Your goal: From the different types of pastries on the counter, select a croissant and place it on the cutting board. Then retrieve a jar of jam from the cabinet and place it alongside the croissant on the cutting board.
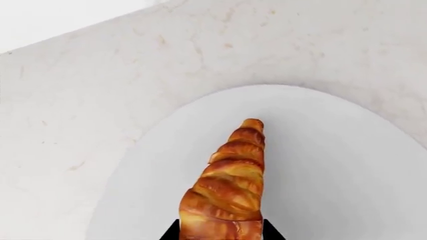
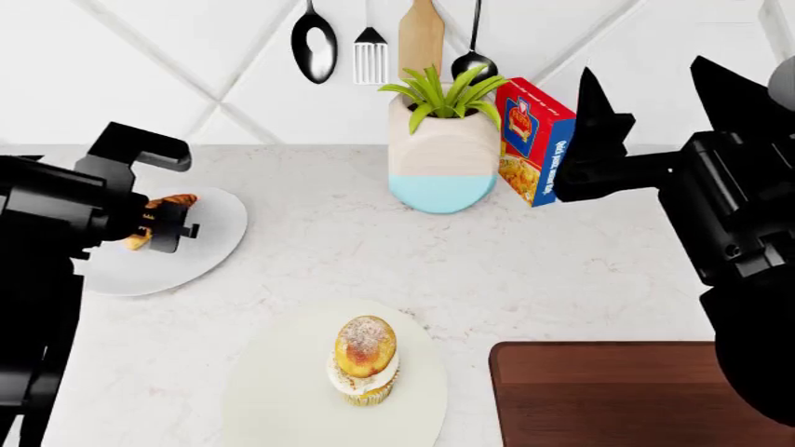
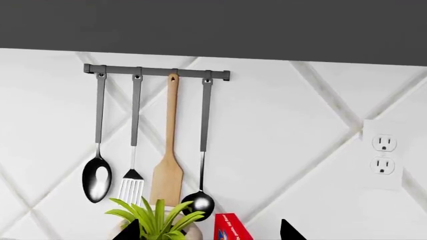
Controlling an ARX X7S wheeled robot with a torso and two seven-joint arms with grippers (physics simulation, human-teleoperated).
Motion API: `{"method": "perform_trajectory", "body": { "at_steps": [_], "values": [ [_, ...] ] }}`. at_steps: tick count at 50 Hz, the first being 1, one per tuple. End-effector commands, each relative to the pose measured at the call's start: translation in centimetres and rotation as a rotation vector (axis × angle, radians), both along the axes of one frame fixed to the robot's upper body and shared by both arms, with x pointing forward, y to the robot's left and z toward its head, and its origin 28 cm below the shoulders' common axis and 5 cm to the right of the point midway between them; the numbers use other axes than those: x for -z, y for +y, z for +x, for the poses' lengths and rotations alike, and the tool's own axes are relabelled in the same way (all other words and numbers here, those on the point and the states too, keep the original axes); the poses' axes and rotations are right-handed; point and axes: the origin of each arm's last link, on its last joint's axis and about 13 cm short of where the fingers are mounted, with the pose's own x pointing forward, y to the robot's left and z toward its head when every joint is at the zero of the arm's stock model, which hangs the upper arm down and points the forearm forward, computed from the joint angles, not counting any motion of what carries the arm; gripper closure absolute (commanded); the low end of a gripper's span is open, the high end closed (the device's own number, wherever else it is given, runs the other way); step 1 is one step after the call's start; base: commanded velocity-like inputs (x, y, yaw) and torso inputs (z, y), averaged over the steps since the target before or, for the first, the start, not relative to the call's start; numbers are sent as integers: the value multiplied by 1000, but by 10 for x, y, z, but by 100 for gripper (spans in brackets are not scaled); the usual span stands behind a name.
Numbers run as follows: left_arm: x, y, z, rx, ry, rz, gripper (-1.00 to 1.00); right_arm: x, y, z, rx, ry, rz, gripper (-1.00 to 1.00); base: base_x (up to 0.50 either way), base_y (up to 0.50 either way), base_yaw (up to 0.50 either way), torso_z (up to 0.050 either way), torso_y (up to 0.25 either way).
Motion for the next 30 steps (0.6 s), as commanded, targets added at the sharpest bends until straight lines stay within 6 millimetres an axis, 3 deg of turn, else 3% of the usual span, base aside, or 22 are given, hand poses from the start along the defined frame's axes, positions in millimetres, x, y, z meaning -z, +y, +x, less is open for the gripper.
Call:
{"method": "perform_trajectory", "body": {
  "at_steps": [1, 14, 30],
  "values": [
    [1, 0, 2, 4, -47, -38, 100, -1, 0, 0, 1, -1, 2, -100, 0, 0, 0, 0, 0],
    [-34, -9, 1, 73, -265, -3, 100, -2, -2, -2, 7, -7, 7, -100, 0, 0, 0, 0, 0],
    [-72, -53, -24, 371, -317, 15, 100, -11, -6, -7, 17, -32, 17, -100, 0, 0, 0, 0, 0]
  ]
}}
